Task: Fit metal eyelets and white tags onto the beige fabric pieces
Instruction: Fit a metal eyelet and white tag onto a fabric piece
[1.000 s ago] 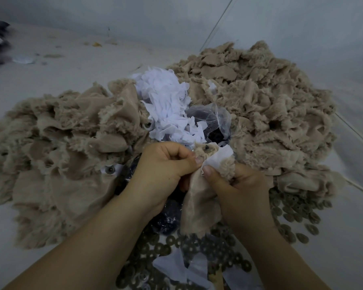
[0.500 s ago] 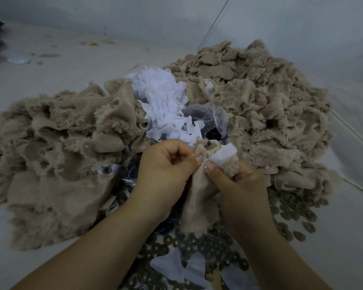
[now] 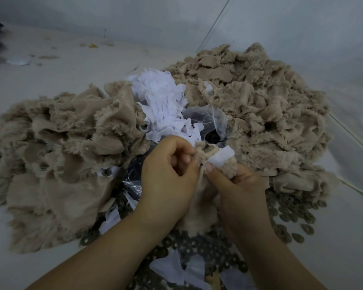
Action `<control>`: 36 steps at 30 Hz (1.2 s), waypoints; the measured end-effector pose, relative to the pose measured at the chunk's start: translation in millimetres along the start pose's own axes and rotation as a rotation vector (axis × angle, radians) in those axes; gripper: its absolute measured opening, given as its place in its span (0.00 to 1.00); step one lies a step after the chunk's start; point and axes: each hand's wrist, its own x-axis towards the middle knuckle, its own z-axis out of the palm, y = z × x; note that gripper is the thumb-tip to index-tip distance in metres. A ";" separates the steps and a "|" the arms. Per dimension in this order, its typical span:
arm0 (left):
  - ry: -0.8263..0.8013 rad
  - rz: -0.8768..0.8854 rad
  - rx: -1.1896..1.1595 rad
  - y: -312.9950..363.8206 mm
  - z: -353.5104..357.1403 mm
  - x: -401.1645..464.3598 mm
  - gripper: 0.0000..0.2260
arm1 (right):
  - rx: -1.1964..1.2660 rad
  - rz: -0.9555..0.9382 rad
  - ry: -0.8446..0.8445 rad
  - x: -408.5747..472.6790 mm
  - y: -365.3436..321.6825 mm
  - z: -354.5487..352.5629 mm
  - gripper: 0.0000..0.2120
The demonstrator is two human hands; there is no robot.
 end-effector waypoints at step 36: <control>-0.116 -0.164 -0.166 -12.8 -2.3 3.8 0.07 | 0.063 0.195 -0.017 1.7 -2.8 -4.6 0.15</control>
